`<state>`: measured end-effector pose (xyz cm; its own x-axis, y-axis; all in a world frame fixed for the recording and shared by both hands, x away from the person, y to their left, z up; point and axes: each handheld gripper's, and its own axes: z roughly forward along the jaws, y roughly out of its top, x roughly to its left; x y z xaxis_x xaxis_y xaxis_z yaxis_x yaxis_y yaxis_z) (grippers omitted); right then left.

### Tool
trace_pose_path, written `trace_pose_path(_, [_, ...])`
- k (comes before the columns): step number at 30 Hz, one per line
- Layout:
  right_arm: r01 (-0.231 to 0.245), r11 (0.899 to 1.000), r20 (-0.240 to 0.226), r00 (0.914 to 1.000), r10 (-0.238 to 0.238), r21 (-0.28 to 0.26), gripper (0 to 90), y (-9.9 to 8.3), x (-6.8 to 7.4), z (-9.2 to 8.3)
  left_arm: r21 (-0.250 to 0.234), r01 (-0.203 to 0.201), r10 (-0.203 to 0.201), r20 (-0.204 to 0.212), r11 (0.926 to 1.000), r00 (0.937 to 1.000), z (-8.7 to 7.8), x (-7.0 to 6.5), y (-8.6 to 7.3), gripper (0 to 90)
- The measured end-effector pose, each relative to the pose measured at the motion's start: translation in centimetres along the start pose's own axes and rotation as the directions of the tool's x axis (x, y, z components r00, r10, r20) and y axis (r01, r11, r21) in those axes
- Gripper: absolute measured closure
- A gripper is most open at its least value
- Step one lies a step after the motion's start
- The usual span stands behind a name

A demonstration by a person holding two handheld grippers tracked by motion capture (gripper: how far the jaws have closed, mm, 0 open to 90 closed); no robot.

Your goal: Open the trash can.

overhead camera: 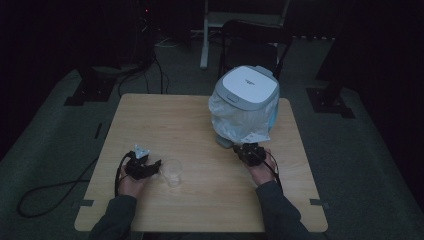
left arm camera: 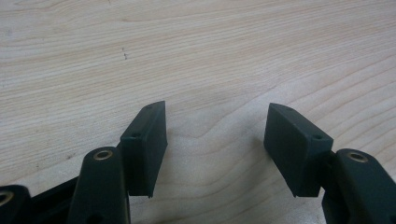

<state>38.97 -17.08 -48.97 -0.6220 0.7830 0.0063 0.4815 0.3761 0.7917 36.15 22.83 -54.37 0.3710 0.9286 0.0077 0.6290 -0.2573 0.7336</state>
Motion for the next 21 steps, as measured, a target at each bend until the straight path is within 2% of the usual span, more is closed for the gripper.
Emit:
trace_pose_path(8, [0.006, 1.0, -0.003, 1.0, -0.006, -0.002, 89.9, 1.3, 0.2, 1.0, 0.0, -0.001, 0.001, 0.001, 1.0, 1.0, 0.0, 0.0, 0.0, 40.2])
trace_pose_path(17, [0.008, 1.0, 0.003, 1.0, -0.008, 0.01, 90.0, 2.5, 0.3, 3.2, 0.0, -0.002, 0.002, 0.001, 1.0, 1.0, 0.0, 0.0, 0.0, 40.1])
trace_pose_path(21, [-0.01, 1.0, 0.006, 0.9999, 0.01, 0.018, 90.0, 2.5, 0.3, 4.0, 0.001, -0.003, 0.003, 0.002, 1.0, 1.0, 0.0, 0.0, 0.0, 40.0])
